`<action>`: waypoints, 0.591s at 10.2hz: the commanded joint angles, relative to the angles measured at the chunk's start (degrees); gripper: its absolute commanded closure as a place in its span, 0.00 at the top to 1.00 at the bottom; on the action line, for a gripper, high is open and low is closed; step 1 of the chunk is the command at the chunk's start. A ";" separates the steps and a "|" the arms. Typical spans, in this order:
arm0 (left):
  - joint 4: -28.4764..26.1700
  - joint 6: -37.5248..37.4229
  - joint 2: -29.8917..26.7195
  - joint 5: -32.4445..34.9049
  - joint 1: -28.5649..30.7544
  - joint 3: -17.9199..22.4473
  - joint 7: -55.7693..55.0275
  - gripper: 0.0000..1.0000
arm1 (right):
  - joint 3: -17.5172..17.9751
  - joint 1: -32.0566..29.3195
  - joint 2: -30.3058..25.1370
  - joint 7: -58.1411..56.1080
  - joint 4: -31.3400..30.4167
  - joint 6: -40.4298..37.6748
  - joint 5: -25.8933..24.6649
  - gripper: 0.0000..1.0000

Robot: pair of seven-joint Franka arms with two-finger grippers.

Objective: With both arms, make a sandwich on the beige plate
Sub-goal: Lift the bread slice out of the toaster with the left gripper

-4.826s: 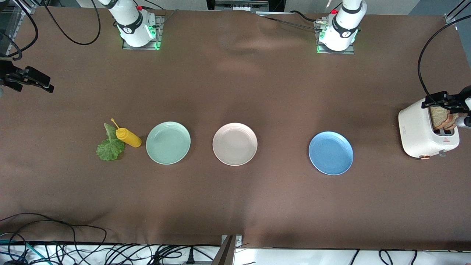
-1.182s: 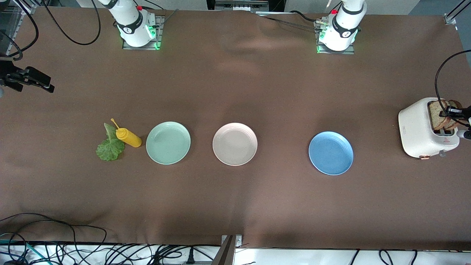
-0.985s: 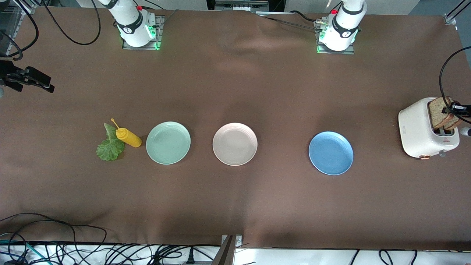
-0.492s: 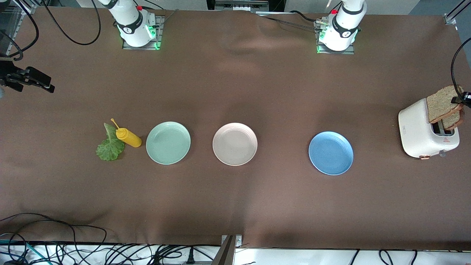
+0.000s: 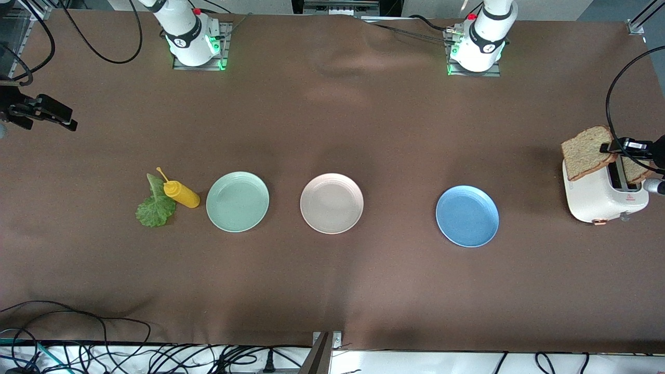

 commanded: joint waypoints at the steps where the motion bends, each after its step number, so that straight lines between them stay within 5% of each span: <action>1: -0.02 -1.10 1.12 -8.79 -2.44 0.41 -8.15 0.00 | 0.25 -0.22 0.25 -0.01 1.06 -0.85 -0.66 1.00; 3: -1.17 0.21 4.71 -20.03 -2.88 0.41 -13.08 0.00 | 0.16 -0.22 0.16 -0.01 1.06 -0.85 -0.66 1.00; 6: -5.72 10.29 6.23 -28.04 -8.93 0.41 -17.57 0.00 | 0.16 -0.22 0.16 0.16 1.06 -0.85 -0.75 1.00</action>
